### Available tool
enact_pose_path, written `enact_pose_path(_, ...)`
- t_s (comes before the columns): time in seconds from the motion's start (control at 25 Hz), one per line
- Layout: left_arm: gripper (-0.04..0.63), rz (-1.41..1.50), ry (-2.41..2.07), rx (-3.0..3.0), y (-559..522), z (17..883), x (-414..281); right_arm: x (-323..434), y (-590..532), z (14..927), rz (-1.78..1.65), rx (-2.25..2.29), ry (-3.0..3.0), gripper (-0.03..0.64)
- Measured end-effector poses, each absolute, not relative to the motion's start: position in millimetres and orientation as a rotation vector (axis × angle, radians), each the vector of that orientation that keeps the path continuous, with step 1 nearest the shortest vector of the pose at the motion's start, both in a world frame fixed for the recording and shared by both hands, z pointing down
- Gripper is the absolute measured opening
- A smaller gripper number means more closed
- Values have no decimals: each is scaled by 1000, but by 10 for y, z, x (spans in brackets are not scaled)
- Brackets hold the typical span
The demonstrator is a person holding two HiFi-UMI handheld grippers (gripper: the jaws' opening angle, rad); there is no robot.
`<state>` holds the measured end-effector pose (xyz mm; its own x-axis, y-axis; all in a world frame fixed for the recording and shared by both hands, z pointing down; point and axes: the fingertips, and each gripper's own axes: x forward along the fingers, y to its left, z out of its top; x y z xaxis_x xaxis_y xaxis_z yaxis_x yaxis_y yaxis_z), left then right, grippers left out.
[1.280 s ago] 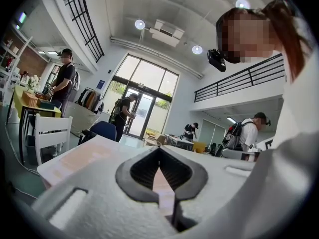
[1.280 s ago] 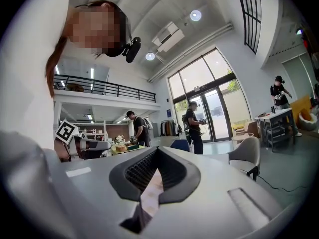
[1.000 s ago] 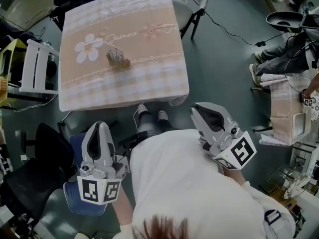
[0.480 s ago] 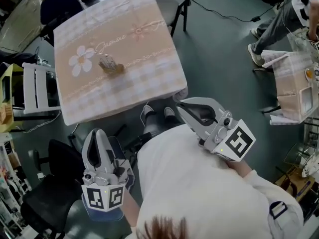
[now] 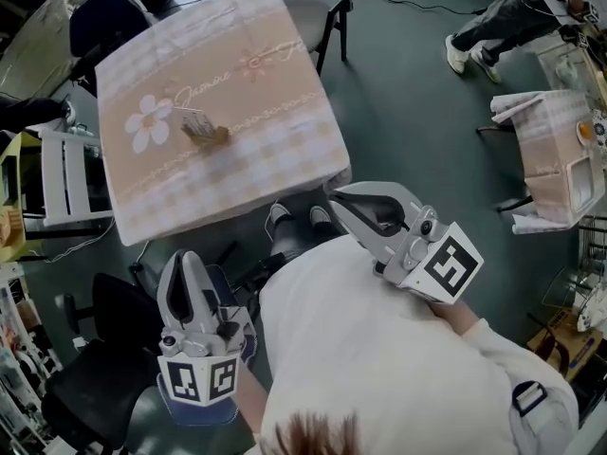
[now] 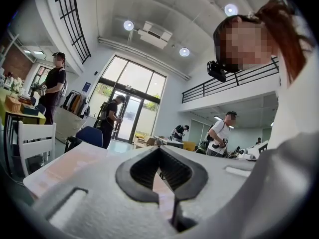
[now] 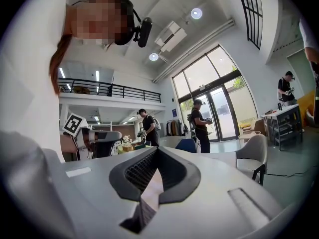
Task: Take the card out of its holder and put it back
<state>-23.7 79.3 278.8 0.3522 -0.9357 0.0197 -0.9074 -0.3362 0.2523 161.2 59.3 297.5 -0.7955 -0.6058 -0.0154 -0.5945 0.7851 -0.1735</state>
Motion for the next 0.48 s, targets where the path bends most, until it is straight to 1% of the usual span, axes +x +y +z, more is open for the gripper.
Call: enact_pose_path(0.48, 3, -192, -1679, 2374, 867, 2819, -204, 1639, 600, 2971, -204, -954, 2922, 2)
